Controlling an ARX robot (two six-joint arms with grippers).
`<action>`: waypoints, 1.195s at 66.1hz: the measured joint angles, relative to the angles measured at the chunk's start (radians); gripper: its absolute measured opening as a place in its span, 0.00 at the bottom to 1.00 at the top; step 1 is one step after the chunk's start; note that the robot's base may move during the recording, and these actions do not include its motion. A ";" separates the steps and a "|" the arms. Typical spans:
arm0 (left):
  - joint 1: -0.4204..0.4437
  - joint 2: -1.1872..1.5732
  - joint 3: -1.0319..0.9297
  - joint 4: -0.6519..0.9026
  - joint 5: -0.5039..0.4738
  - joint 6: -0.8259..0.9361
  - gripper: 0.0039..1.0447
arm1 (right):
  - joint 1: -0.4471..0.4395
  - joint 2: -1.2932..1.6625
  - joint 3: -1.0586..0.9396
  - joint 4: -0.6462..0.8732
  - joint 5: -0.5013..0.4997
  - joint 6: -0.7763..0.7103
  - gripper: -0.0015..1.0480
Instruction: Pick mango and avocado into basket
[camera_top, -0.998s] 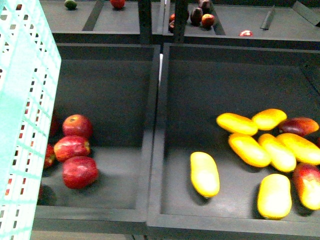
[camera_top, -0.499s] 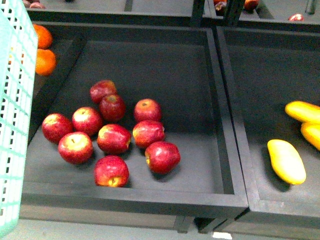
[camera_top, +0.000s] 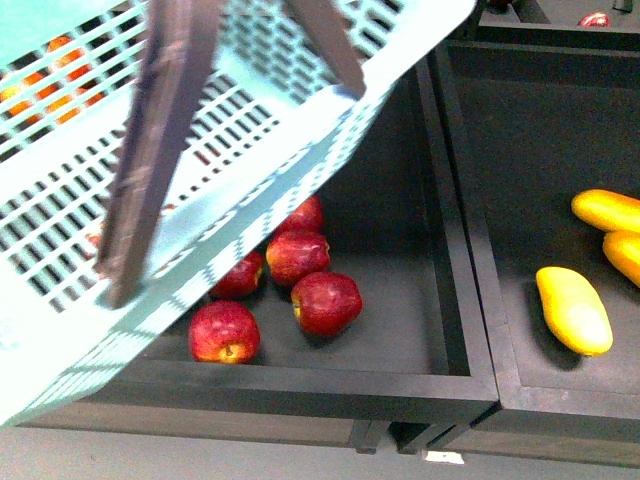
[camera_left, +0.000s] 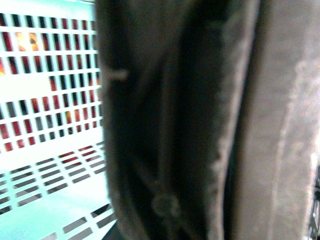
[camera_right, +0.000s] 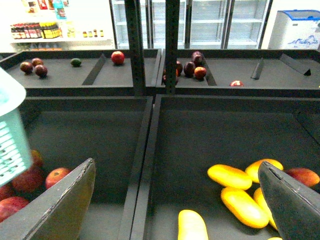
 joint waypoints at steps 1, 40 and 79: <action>-0.008 0.010 0.010 -0.001 0.000 0.002 0.12 | 0.000 0.000 0.000 0.000 0.000 0.000 0.92; -0.263 0.219 0.195 0.018 0.012 0.037 0.12 | 0.000 0.000 0.000 0.000 0.000 0.000 0.92; -0.266 0.219 0.196 0.018 0.013 0.037 0.12 | -0.174 0.400 0.192 -0.362 -0.229 0.126 0.92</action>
